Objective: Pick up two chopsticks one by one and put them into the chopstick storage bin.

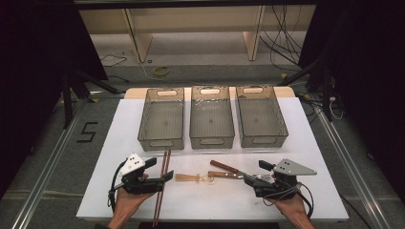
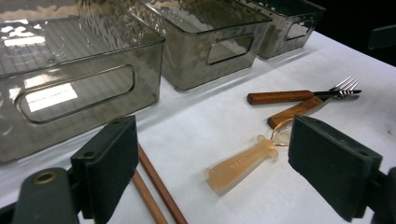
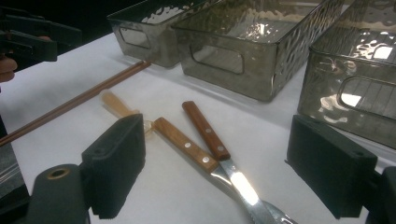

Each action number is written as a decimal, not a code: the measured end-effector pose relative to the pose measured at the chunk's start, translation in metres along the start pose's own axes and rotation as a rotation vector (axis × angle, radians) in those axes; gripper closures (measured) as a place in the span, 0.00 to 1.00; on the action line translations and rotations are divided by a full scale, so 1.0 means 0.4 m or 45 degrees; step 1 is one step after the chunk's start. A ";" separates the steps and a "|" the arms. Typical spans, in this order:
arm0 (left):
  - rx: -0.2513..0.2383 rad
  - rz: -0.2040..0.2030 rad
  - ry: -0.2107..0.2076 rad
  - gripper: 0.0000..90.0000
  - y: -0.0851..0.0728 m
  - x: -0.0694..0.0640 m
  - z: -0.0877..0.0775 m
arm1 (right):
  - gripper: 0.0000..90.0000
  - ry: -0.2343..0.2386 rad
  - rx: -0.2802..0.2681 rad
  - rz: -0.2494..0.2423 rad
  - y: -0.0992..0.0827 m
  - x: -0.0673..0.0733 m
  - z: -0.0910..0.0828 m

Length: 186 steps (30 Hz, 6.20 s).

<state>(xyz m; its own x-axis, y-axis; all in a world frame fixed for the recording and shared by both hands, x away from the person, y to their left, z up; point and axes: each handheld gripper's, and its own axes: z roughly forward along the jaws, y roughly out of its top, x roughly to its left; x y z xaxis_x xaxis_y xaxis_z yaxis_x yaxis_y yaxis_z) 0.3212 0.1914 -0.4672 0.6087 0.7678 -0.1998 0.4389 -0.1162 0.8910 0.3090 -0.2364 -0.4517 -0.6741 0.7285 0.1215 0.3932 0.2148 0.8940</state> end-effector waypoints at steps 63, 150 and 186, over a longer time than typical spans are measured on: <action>0.819 -0.133 0.207 0.50 0.085 0.064 0.111 | 0.24 0.025 0.073 -0.024 0.007 0.004 0.012; 0.453 0.037 0.100 0.93 0.346 0.116 0.054 | 0.26 0.063 0.059 0.015 0.009 -0.002 0.009; 0.301 0.031 0.192 0.93 0.515 0.263 0.183 | 0.26 0.080 0.064 0.023 0.006 -0.011 0.014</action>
<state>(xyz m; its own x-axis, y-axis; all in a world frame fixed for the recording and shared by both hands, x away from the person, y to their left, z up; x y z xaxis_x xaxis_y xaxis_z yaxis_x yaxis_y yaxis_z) 0.5239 0.2022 -0.3346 0.5235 0.8460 -0.1007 0.5782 -0.2660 0.7713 0.3165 -0.2353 -0.4525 -0.7039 0.6906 0.1660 0.4358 0.2354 0.8687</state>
